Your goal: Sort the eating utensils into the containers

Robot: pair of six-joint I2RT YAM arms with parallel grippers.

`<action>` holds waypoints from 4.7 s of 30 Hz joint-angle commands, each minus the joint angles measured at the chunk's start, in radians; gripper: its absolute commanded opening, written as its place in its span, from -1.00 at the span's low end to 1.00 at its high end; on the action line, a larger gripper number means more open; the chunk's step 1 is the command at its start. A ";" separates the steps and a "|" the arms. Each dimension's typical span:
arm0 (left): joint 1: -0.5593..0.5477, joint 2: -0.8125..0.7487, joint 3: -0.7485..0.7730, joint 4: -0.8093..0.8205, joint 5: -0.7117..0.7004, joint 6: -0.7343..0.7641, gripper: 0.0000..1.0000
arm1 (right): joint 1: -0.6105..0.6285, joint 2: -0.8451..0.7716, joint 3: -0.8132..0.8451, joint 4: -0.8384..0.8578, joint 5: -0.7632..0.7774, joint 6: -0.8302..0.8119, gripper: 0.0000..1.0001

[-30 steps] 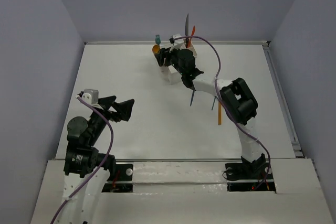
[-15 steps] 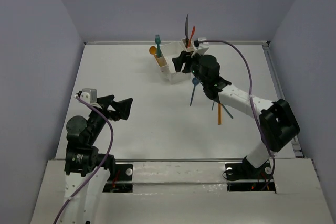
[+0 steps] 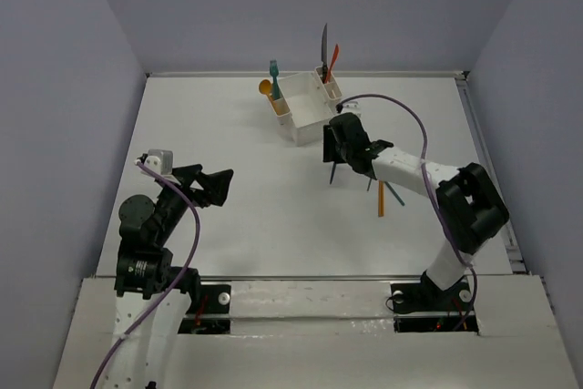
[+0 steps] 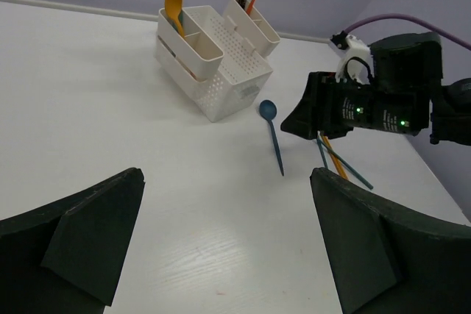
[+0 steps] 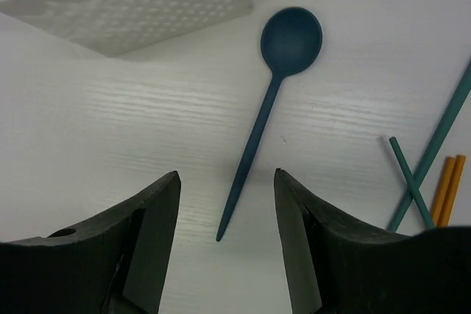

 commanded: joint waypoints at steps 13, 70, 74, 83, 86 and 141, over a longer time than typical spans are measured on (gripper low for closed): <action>0.004 -0.026 -0.014 0.073 0.060 0.008 0.98 | -0.112 0.271 0.188 -0.078 -0.090 -0.014 0.03; 0.004 -0.010 -0.014 0.076 0.083 0.005 0.98 | 0.019 0.118 0.322 0.772 -0.256 -0.218 -1.00; -0.005 -0.020 -0.012 0.073 0.080 0.005 0.98 | 0.019 0.257 0.511 0.751 -0.254 -0.241 -1.00; -0.025 -0.008 -0.012 0.077 0.087 0.003 0.98 | 0.037 0.449 0.659 0.801 -0.285 -0.237 -1.00; -0.025 0.000 -0.012 0.079 0.095 0.003 0.98 | 0.037 0.489 0.666 0.824 -0.289 -0.226 -1.00; 0.004 -0.051 -0.009 0.070 0.081 0.012 0.98 | -0.279 -0.374 -0.292 -0.138 -0.065 -0.002 -0.53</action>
